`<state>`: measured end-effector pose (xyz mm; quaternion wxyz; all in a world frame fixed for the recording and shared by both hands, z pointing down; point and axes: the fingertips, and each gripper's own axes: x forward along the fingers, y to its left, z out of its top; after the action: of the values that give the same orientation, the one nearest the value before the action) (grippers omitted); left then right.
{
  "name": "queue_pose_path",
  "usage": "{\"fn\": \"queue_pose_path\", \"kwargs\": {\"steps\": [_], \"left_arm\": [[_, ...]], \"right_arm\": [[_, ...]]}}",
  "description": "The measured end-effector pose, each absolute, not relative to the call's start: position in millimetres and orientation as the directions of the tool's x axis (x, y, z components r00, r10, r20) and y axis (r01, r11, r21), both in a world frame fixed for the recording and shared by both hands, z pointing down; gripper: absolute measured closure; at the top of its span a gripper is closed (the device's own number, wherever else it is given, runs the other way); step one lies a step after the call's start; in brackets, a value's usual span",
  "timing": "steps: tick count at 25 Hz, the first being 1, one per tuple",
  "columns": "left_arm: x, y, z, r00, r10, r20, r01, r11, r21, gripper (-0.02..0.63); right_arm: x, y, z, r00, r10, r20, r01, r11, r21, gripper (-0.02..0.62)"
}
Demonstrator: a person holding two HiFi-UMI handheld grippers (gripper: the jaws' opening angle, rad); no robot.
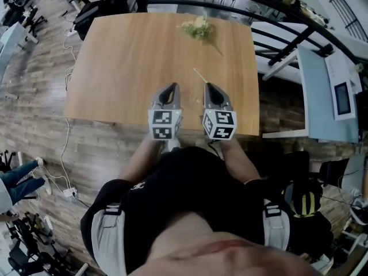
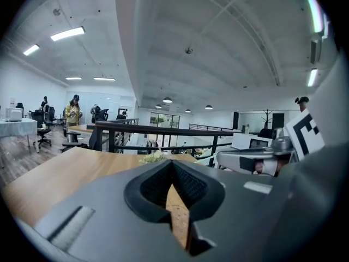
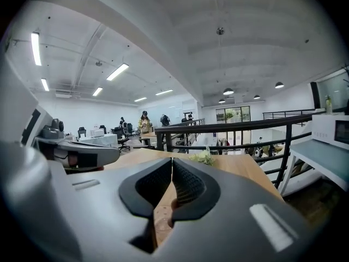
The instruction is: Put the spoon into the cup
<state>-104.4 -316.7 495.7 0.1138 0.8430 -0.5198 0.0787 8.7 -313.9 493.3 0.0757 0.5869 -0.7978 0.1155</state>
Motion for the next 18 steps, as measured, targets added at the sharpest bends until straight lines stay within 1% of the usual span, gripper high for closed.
{"fn": "queue_pose_path", "kwargs": {"steps": [5, 12, 15, 18], "left_arm": [[-109, -338, 511, 0.489, -0.830, 0.268, -0.872, -0.468, 0.141, 0.595], [-107, -360, 523, 0.490, -0.820, 0.296, -0.872, -0.468, 0.147, 0.595], [-104, -367, 524, 0.491, -0.816, 0.305, -0.871, -0.465, 0.159, 0.595], [-101, -372, 527, 0.475, -0.821, 0.317, -0.880, -0.449, 0.154, 0.595]], "right_arm": [[11, -327, 503, -0.248, -0.923, 0.295, -0.969, 0.236, -0.075, 0.591], [36, -337, 518, -0.215, -0.914, 0.344, -0.976, 0.211, -0.050, 0.591], [45, -343, 525, -0.217, -0.906, 0.364, -0.976, 0.209, -0.062, 0.589], [49, -348, 533, -0.244, -0.893, 0.378, -0.969, 0.238, -0.064, 0.589]]}}
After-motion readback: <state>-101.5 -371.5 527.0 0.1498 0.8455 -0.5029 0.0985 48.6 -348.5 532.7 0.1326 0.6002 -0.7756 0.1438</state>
